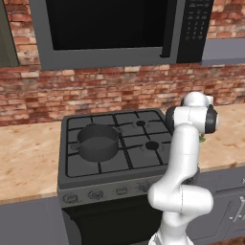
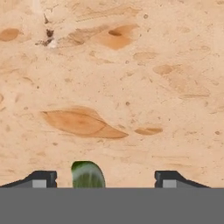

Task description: Turn on the burner for the pot on the stove. Wait thirty seconds for the pot to heat up. Then add the lemon wedge to the pot.

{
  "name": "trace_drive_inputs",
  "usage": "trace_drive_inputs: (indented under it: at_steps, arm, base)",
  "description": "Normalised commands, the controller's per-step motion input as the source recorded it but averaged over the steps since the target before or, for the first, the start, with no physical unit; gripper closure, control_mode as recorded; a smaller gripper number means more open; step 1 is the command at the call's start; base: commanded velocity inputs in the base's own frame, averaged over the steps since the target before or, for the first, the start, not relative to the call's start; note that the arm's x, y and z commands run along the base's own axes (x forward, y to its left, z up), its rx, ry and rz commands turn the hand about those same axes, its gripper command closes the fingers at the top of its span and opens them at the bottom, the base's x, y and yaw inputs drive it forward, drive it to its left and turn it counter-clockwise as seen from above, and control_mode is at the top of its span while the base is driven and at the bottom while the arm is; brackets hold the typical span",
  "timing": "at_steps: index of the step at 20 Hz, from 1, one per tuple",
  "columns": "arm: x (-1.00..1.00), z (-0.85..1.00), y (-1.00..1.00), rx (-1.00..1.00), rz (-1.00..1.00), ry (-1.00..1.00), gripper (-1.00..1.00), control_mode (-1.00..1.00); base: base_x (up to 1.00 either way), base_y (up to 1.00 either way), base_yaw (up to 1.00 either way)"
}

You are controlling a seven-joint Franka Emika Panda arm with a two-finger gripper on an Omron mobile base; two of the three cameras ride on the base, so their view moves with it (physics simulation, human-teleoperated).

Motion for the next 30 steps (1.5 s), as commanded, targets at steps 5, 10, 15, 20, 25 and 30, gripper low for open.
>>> trace_drive_inputs:
  at_steps: [5,10,15,20,25,30]
  arm:
    - [-0.04,-0.19,-0.25,0.00,0.00,-0.08,-1.00,-1.00]
    - [-0.41,-0.07,-0.10,0.00,0.00,-0.12,-1.00,-1.00]
    - [-0.29,0.00,0.00,0.00,0.00,-0.07,-1.00,-1.00]
    - [-0.01,0.00,0.02,0.00,0.00,0.00,-1.00,-1.00]
    - [0.24,0.02,0.44,-0.04,0.00,0.00,-1.00,-1.00]
    - [0.15,0.00,0.40,-0.06,0.00,0.00,-1.00,-1.00]
  base:
    - [0.00,0.00,0.00]
    - [0.00,0.00,0.00]
    - [0.00,0.00,0.00]
    - [0.00,0.00,0.00]
    - [0.00,0.00,0.00]
    - [0.00,0.00,0.00]
